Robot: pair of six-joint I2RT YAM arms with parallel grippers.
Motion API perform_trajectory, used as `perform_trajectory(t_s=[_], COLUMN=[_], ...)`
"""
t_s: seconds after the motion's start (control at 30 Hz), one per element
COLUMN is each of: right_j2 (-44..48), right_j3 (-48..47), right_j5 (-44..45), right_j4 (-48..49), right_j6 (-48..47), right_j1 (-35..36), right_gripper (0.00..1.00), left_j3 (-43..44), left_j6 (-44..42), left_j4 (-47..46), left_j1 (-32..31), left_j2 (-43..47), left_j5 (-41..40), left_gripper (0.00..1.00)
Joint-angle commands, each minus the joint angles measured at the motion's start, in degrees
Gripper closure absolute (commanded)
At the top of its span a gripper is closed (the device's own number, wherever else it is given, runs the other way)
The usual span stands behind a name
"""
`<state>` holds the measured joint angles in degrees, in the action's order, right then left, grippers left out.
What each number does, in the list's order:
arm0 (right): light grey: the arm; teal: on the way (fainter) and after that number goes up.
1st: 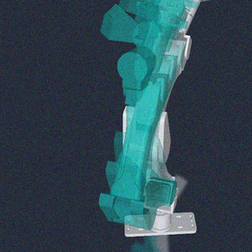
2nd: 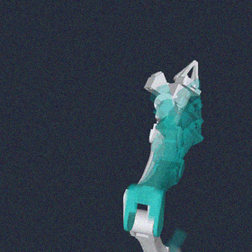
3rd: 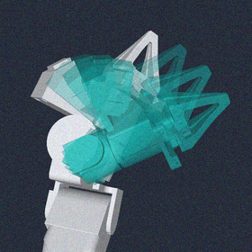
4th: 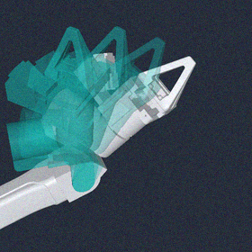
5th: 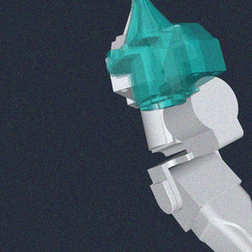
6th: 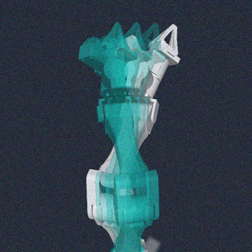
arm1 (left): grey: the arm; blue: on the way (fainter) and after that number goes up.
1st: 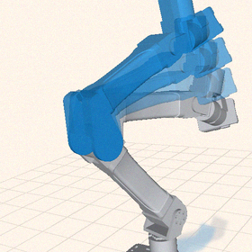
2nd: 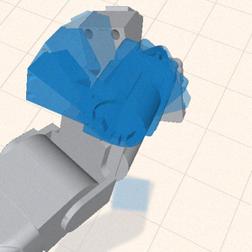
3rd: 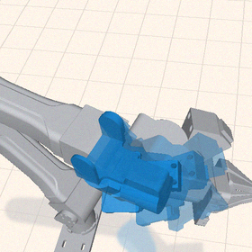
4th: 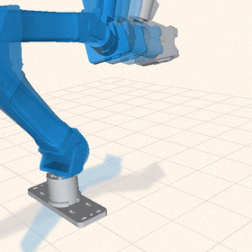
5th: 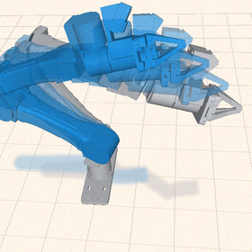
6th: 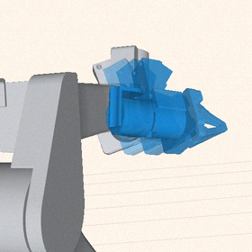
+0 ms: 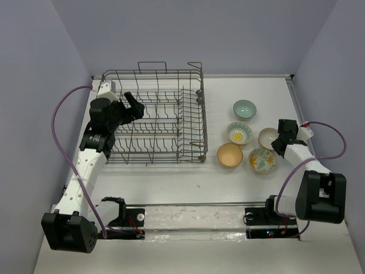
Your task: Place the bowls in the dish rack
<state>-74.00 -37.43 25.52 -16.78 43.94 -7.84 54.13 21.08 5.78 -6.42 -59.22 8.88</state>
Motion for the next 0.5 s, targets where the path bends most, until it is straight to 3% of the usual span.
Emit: perform_trajectory(t_s=[0.0,0.33,0.47], right_j2=[4.1,7.5,8.8], right_j3=[-3.1,-9.9,-13.8], right_j5=[3.1,0.9,-4.0], right_j4=[1.0,-1.2,-1.9], right_j6=[-0.1,-1.5,-4.2], right_j1=[-0.2,-0.2,-0.2], right_gripper=[0.99,0.99,0.99], left_j3=[0.6,0.5,0.5], left_j6=[-0.5,-0.2,-0.1], left_j4=[-2.3,-2.4,-2.6], left_j1=[-0.3,-0.4,-0.4], left_j2=[0.1,-0.2,-0.3], left_j5=[0.4,1.0,1.4], left_gripper=[0.01,0.01,0.01])
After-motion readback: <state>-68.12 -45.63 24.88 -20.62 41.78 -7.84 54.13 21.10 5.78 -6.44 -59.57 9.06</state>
